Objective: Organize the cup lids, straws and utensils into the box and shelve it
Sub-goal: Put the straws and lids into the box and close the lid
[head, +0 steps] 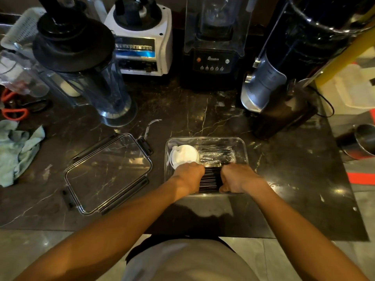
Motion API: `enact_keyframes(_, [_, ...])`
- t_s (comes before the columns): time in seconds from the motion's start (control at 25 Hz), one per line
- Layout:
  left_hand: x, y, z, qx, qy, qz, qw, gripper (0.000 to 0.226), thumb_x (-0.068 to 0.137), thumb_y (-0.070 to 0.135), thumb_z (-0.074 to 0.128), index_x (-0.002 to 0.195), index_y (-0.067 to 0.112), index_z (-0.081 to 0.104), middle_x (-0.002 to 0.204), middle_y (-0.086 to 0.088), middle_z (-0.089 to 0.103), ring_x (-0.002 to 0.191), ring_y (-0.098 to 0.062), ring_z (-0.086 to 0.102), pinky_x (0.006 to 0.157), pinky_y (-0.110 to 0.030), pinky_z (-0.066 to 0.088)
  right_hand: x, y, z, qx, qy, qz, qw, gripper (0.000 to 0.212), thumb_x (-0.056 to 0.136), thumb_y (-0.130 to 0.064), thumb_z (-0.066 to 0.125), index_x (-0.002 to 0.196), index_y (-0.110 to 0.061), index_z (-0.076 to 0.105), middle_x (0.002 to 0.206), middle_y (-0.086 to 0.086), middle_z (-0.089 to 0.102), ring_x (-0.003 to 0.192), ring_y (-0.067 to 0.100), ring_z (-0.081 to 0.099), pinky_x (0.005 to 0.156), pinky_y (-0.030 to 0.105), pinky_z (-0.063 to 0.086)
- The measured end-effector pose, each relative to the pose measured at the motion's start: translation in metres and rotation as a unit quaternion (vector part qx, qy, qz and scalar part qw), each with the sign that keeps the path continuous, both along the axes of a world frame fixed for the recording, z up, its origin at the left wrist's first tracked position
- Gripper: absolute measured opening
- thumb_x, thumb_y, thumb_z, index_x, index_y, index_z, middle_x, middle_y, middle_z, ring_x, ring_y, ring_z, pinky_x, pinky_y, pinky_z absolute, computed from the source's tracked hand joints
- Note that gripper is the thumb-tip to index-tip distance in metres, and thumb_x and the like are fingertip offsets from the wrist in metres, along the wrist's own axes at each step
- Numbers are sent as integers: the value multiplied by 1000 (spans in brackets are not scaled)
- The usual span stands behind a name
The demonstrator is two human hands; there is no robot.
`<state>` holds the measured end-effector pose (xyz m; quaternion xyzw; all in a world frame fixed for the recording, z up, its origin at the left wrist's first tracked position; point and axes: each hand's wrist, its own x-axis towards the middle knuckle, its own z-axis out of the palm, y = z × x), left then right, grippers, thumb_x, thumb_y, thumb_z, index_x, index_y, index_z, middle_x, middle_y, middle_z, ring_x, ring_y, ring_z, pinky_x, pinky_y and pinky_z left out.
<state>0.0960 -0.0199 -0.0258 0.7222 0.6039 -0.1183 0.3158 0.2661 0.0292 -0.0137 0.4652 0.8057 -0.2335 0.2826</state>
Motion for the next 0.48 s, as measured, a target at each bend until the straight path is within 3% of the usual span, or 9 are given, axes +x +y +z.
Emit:
enact_keyframes(0.24, [-1,0,-8,18,39,-41,998,35,94,6,69,128,6,64,126,-17,68,114,-33,68,97,-40,55,-7,-7,-6,11,-30,5,999,14,89,-32,72,89,-24,60,97,3,68,95,23,66,76,30,44])
enact_keyframes(0.36, [-9,-2,0,3,-8,-24,1000,23,91,10,72,113,12,68,117,-14,70,107,-31,68,90,-39,57,-6,-3,0,-34,-30,-7,999,16,88,-32,72,92,-19,64,91,-1,65,85,20,62,74,30,47])
enact_keyframes(0.48, [-33,-3,16,-3,-97,45,994,19,84,28,80,95,24,65,106,-1,70,96,-20,65,75,-30,52,-17,7,21,-69,29,-38,996,17,89,-37,72,91,-20,69,87,-3,69,83,15,65,76,37,53])
